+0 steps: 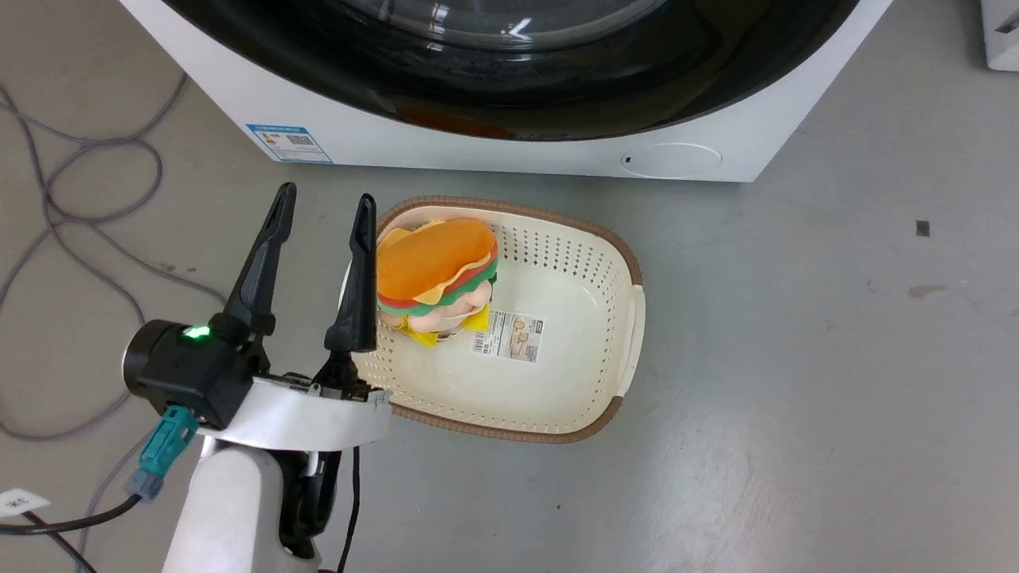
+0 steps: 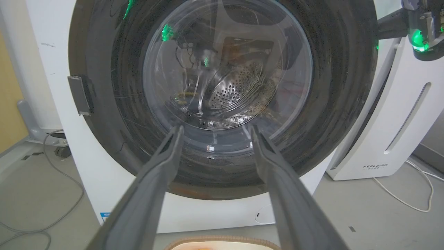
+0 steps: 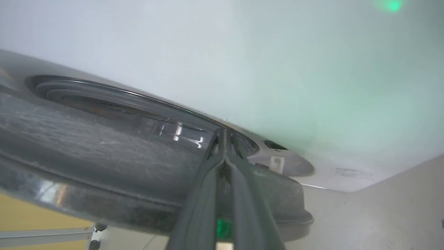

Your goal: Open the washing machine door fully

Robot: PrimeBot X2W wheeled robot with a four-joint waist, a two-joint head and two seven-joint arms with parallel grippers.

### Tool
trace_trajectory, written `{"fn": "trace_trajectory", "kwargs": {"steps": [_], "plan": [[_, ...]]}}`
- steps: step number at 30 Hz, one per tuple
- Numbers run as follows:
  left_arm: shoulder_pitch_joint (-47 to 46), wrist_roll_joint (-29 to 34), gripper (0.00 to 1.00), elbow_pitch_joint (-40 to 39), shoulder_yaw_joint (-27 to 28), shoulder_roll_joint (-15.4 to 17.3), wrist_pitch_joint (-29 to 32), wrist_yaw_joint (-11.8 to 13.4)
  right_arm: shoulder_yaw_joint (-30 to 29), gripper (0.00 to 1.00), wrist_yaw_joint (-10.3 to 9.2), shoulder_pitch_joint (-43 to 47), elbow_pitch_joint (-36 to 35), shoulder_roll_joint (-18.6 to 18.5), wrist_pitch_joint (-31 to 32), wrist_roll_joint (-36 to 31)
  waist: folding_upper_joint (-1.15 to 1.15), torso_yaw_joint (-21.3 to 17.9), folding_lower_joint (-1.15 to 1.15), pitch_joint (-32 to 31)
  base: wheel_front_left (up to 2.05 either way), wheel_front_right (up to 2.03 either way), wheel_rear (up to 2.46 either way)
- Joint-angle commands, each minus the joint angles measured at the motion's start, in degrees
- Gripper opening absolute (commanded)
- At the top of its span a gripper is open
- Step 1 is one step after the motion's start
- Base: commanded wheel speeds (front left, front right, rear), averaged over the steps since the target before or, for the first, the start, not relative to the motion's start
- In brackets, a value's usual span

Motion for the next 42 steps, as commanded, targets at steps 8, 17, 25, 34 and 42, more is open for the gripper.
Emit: {"fn": "trace_trajectory", "kwargs": {"steps": [8,17,25,34,42], "plan": [[-1.7,-1.1,1.00,-0.1,-0.6,0.0,-1.3,-0.7,-3.0,0.00,0.06,-7.3,5.5,1.5,3.7,0.3,0.00,0.3,0.00,1.0,0.00,0.00,0.00],[-1.3,-1.0,1.00,0.2,-0.6,-0.2,-1.4,-0.7,-7.8,0.00,0.06,-6.0,5.7,2.9,7.1,-2.8,0.00,-0.1,0.00,0.2,0.00,0.00,0.00],[-1.0,-0.7,1.00,0.4,-0.7,-0.2,-1.4,-0.7,-11.8,0.00,0.06,-4.7,5.7,3.8,10.4,-4.8,0.00,-0.8,0.00,-0.6,0.00,0.00,0.00],[-0.2,-0.3,1.00,1.0,-0.7,-0.3,-1.4,-0.7,-14.7,0.00,0.06,-1.9,5.7,5.1,13.1,-5.6,0.00,-1.5,0.00,-2.6,0.00,0.00,0.00],[1.5,0.3,1.00,2.2,-0.6,-0.2,-1.4,-0.7,-15.9,0.00,0.06,1.1,4.9,5.8,15.9,-3.8,0.00,-1.9,0.00,-5.2,0.00,0.00,0.00]]}}
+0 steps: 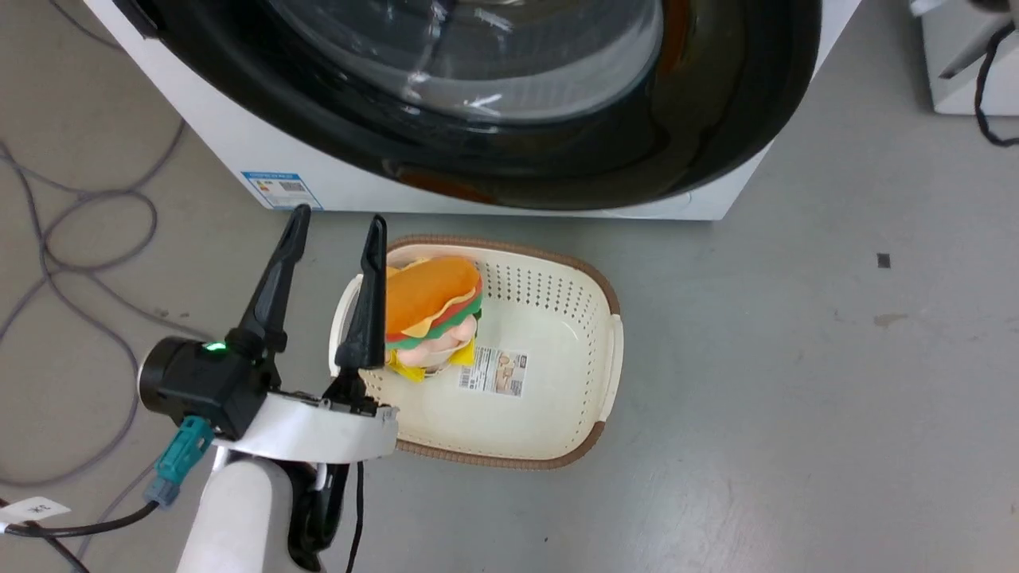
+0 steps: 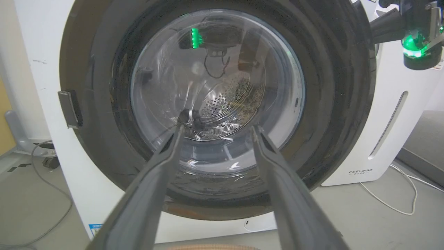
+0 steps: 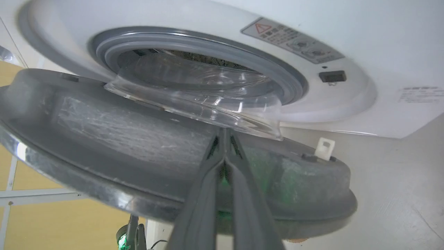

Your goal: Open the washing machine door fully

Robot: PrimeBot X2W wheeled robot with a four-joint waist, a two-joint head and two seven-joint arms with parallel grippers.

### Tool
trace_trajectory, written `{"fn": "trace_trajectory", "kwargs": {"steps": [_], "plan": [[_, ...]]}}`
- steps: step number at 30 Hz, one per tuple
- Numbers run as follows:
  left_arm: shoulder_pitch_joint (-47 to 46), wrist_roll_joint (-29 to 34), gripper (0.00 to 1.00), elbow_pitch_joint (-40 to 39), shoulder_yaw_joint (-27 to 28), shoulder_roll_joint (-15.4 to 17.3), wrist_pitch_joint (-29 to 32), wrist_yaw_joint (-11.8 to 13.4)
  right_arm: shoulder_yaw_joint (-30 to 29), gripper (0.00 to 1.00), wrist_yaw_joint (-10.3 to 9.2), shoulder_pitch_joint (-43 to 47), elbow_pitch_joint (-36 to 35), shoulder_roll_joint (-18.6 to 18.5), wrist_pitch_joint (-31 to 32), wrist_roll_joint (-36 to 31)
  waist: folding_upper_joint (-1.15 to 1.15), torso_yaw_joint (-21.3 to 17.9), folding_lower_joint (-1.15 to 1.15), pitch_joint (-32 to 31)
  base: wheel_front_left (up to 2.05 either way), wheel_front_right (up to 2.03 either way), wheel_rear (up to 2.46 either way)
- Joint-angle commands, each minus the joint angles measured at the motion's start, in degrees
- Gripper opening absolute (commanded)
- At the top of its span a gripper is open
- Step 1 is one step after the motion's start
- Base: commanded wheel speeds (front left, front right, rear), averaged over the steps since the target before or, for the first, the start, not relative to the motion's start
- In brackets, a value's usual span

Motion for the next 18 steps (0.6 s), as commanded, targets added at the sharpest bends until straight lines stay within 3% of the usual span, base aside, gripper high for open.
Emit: {"fn": "trace_trajectory", "kwargs": {"steps": [1,18], "plan": [[0.8,0.3,1.00,0.3,0.0,-0.1,-0.3,-0.2,-0.2,0.00,0.06,1.7,-0.6,0.9,0.7,0.8,0.00,-0.2,0.00,-0.7,0.00,0.00,0.00],[5.0,2.0,1.00,3.0,0.8,-0.2,-0.3,-0.2,0.7,0.00,0.06,14.9,-14.5,1.8,12.1,6.2,0.00,-2.3,0.00,-6.5,0.00,0.00,0.00]]}}
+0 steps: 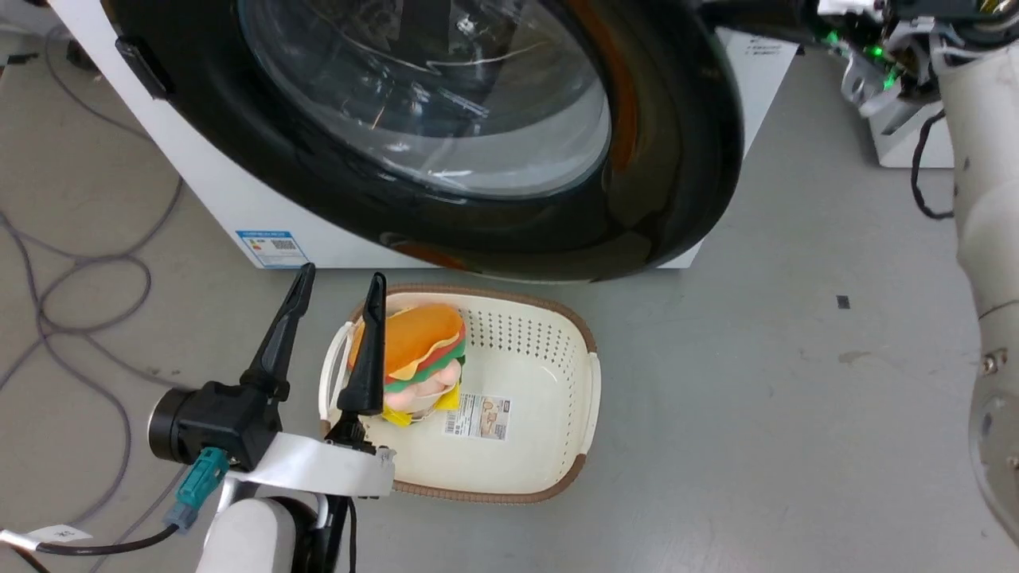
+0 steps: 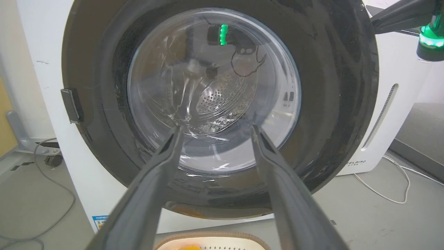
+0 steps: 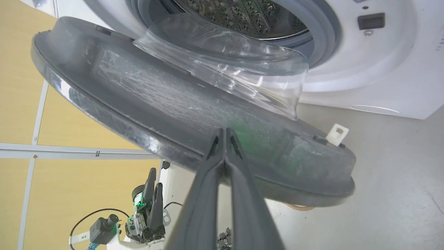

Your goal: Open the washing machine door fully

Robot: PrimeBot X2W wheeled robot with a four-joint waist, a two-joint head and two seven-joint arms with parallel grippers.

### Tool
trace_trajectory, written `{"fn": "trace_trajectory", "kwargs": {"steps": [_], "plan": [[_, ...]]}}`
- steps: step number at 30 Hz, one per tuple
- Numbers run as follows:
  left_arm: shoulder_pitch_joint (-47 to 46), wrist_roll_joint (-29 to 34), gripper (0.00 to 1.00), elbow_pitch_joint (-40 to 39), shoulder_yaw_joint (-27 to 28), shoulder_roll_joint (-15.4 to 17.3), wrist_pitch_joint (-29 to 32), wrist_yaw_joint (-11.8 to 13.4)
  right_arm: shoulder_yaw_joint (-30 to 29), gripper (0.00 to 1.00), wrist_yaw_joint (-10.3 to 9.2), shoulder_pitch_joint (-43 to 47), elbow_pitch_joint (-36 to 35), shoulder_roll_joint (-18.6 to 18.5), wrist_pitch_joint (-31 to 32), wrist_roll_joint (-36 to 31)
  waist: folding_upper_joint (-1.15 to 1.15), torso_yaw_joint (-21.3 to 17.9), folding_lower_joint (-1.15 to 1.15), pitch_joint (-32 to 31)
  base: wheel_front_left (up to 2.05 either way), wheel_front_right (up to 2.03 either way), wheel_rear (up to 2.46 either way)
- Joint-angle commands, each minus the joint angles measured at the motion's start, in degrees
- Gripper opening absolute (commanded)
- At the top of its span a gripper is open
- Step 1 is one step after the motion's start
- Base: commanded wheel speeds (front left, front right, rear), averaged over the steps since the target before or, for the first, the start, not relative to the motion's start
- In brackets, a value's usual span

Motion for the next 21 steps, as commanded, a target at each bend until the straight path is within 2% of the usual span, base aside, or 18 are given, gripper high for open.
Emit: {"fn": "trace_trajectory", "kwargs": {"steps": [1,6,16,21], "plan": [[0.6,0.5,1.00,0.3,0.1,-0.2,-0.3,-0.3,0.2,0.00,0.06,2.6,-1.3,0.6,1.2,0.6,0.00,-0.3,0.00,-0.6,0.00,0.00,0.00],[1.1,0.6,1.00,0.7,0.1,-0.3,-0.3,-0.3,0.5,0.00,0.06,6.6,-5.6,1.0,4.5,1.4,0.00,-0.6,0.00,-1.4,0.00,0.00,0.00],[3.9,1.6,1.00,2.9,0.8,-0.1,-0.3,-0.3,0.6,0.00,0.06,19.1,-19.4,2.5,13.9,4.4,0.00,-0.5,0.00,-4.8,0.00,0.00,0.00],[5.4,2.1,1.00,3.8,1.3,0.0,-0.3,-0.3,1.0,0.00,0.06,23.8,-24.4,2.7,16.6,6.1,0.00,-0.1,0.00,-6.4,0.00,0.00,0.00]]}}
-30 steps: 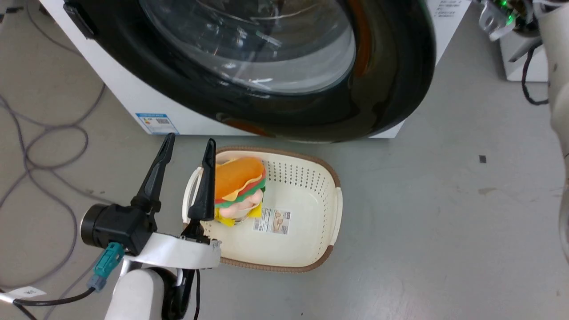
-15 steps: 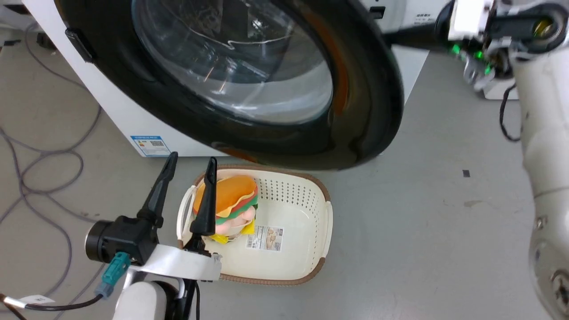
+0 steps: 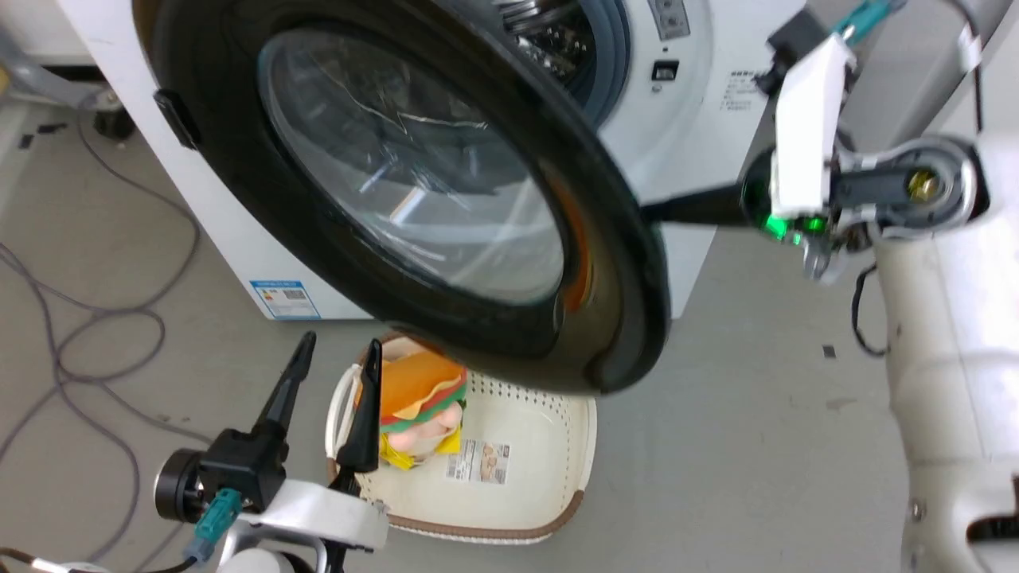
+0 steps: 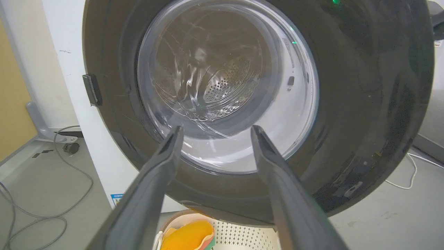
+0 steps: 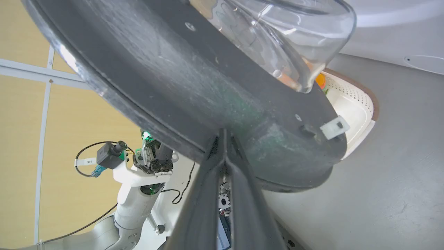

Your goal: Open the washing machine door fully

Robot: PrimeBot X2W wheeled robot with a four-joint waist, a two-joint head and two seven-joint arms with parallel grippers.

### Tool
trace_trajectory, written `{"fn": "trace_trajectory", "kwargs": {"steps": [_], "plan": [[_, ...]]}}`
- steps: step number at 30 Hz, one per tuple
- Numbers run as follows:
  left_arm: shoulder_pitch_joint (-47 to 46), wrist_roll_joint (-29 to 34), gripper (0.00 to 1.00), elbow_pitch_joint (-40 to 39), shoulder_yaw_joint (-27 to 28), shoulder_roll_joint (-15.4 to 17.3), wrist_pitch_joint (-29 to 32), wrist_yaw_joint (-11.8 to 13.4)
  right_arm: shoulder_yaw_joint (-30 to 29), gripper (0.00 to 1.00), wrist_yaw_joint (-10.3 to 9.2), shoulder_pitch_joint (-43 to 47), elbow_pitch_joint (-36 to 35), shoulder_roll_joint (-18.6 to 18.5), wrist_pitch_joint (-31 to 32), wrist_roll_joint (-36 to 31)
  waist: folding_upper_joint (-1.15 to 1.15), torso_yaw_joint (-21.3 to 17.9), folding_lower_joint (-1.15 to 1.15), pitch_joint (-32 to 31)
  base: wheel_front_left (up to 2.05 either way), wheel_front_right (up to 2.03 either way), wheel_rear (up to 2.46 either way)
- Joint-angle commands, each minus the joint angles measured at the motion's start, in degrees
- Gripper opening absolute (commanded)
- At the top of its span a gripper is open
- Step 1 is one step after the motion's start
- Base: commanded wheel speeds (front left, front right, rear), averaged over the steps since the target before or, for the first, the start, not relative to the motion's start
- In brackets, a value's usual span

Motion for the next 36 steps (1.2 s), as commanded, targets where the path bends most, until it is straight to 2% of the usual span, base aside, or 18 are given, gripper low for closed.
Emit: {"fn": "trace_trajectory", "kwargs": {"steps": [1,13,23,27,28,29,30,36], "plan": [[0.7,0.2,1.00,0.2,0.1,0.2,-0.3,-0.2,0.5,0.00,0.06,1.7,-0.8,0.5,0.5,1.0,0.00,0.4,0.01,-0.7,0.00,0.00,0.00],[4.5,0.8,1.00,3.0,0.6,-0.1,-0.3,0.0,10.5,0.00,0.06,12.8,-9.6,0.5,-0.8,14.0,0.00,3.0,0.01,-5.0,0.00,0.00,0.00],[5.7,1.2,1.00,4.1,1.3,0.0,-0.3,0.1,19.2,0.00,0.06,16.3,-13.5,0.5,-6.6,22.7,0.00,3.9,0.01,-5.6,0.00,0.00,0.00],[5.7,1.1,1.00,4.5,1.5,-0.1,-0.3,0.1,20.3,0.02,0.06,17.4,-16.1,0.5,-13.4,23.4,0.00,3.4,0.01,-5.5,0.00,0.00,0.00],[5.8,1.1,1.00,4.6,1.4,-0.1,-0.3,0.1,20.2,0.26,0.06,18.0,-16.7,0.5,-15.6,23.2,0.00,3.3,0.01,-5.5,0.00,0.00,0.00],[5.8,1.1,1.00,4.6,1.4,-0.1,-0.3,0.1,19.9,0.46,0.06,18.8,-17.5,0.5,-17.8,22.7,0.00,3.2,0.01,-5.5,0.00,0.00,0.00],[5.8,1.1,1.00,4.7,1.4,-0.2,-0.3,0.1,19.3,0.98,0.06,19.7,-18.3,0.5,-20.4,22.3,0.00,3.1,0.01,-5.5,0.00,0.00,0.00],[5.9,0.9,1.00,4.9,1.4,-0.3,-0.3,0.2,14.6,1.00,0.06,27.9,-22.7,0.2,-36.6,16.8,0.00,1.7,0.01,-5.6,0.00,0.00,0.00]]}}
